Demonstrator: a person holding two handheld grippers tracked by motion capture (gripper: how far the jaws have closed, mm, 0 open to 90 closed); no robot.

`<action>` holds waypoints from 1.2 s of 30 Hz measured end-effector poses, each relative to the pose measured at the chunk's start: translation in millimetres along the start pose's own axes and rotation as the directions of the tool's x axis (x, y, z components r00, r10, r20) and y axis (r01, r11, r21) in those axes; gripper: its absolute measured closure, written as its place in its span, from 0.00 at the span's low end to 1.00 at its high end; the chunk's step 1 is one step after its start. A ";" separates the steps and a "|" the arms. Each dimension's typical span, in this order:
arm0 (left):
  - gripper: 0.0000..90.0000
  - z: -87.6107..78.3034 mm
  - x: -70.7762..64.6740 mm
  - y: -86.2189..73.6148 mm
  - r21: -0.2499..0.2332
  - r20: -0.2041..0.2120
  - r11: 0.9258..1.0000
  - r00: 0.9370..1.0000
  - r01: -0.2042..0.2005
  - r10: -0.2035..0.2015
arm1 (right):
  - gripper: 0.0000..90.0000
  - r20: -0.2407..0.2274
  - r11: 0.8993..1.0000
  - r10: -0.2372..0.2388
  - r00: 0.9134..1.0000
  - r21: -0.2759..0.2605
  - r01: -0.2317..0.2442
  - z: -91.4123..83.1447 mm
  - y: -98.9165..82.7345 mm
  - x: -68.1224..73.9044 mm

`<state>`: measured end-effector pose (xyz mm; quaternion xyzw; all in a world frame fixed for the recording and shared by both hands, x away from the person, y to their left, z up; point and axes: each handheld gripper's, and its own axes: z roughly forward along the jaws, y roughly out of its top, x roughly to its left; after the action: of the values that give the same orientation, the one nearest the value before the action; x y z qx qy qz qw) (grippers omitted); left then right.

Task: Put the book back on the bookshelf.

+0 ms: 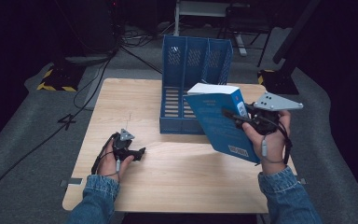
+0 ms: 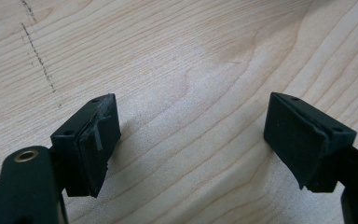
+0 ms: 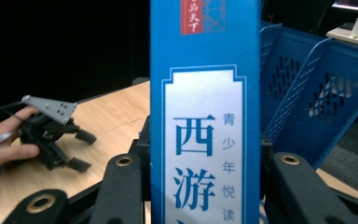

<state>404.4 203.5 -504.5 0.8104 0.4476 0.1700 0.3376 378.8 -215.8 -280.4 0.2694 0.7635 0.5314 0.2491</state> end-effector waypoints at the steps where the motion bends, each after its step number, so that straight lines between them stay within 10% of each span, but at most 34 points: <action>1: 0.21 0.0 0.0 0.0 0.000 0.000 1.000 1.000 0.000 0.000 | 0.68 0.004 1.000 -0.001 1.000 -0.004 0.001 -0.3 3.2 -3.0; 22: 0.20 2.1 2.8 2.6 0.006 0.016 1.000 1.000 -0.013 0.013 | 0.68 0.079 0.996 0.076 0.994 -0.057 -0.071 6.0 49.3 -69.6; 36: 0.20 2.6 3.3 3.4 0.007 0.014 1.000 1.000 -0.016 0.016 | 0.68 0.128 0.972 0.222 0.967 -0.107 -0.210 34.6 57.0 -121.6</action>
<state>409.8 204.0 -504.1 0.8163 0.4395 0.1655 0.3363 499.1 -258.1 -225.7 0.3755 0.6850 0.5701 0.2544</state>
